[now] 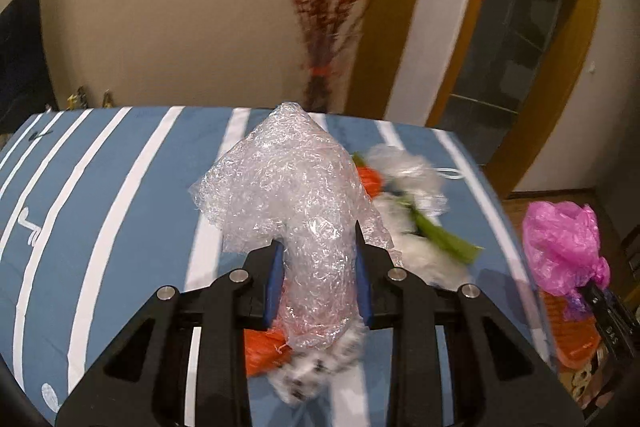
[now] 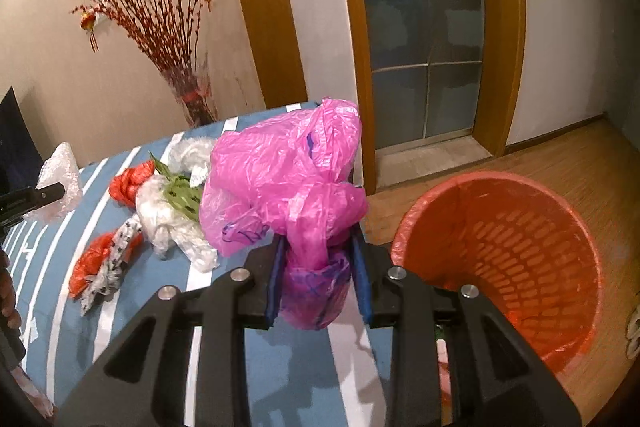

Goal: Collect trash
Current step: 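Carry the pink bag and bubble wrap over the orange basket, then open both tools to drop the pink bag and bubble wrap into the basket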

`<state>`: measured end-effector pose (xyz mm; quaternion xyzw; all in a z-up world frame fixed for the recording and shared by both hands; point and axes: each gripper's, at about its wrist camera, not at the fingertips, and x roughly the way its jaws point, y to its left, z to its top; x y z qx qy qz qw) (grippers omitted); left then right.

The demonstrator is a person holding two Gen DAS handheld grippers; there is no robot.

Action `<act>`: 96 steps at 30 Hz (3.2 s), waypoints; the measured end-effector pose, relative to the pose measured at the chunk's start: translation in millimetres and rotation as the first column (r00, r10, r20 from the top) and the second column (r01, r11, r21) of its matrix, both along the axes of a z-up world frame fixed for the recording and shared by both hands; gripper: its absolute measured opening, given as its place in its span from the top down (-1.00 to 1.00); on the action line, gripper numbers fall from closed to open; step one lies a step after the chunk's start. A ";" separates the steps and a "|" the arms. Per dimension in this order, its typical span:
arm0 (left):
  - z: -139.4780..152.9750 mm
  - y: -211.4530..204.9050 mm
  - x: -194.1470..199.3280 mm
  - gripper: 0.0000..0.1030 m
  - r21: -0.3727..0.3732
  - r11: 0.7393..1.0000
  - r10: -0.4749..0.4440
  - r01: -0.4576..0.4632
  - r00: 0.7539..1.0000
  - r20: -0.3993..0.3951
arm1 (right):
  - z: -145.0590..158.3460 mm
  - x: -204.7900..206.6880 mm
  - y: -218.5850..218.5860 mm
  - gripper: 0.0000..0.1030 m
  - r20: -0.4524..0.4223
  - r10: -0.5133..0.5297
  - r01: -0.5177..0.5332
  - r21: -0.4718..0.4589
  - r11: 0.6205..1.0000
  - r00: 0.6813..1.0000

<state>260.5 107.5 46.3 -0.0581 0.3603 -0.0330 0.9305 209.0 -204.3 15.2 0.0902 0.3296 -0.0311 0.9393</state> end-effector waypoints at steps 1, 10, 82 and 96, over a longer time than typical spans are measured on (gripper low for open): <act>2.3 -6.5 -3.8 0.42 0.000 1.000 -0.014 0.014 1.000 0.007 | 3.0 -3.9 -2.5 0.42 0.007 -0.005 0.005 0.001 1.000 1.000; 15.3 -72.0 -32.2 0.42 -0.012 0.988 -0.153 0.154 0.987 0.049 | 23.2 -34.9 -35.8 0.42 0.051 -0.066 0.065 0.014 0.998 0.997; -70.6 -293.6 -51.1 -0.27 -0.065 0.870 -0.493 0.489 0.857 -0.154 | -28.8 -71.3 -194.4 0.09 -0.066 -0.379 0.384 0.096 0.918 0.923; -73.0 -256.4 -46.1 -0.28 -0.018 0.902 -0.430 0.432 0.891 -0.148 | -24.0 -71.3 -181.1 0.09 -0.058 -0.360 0.364 0.070 0.929 0.931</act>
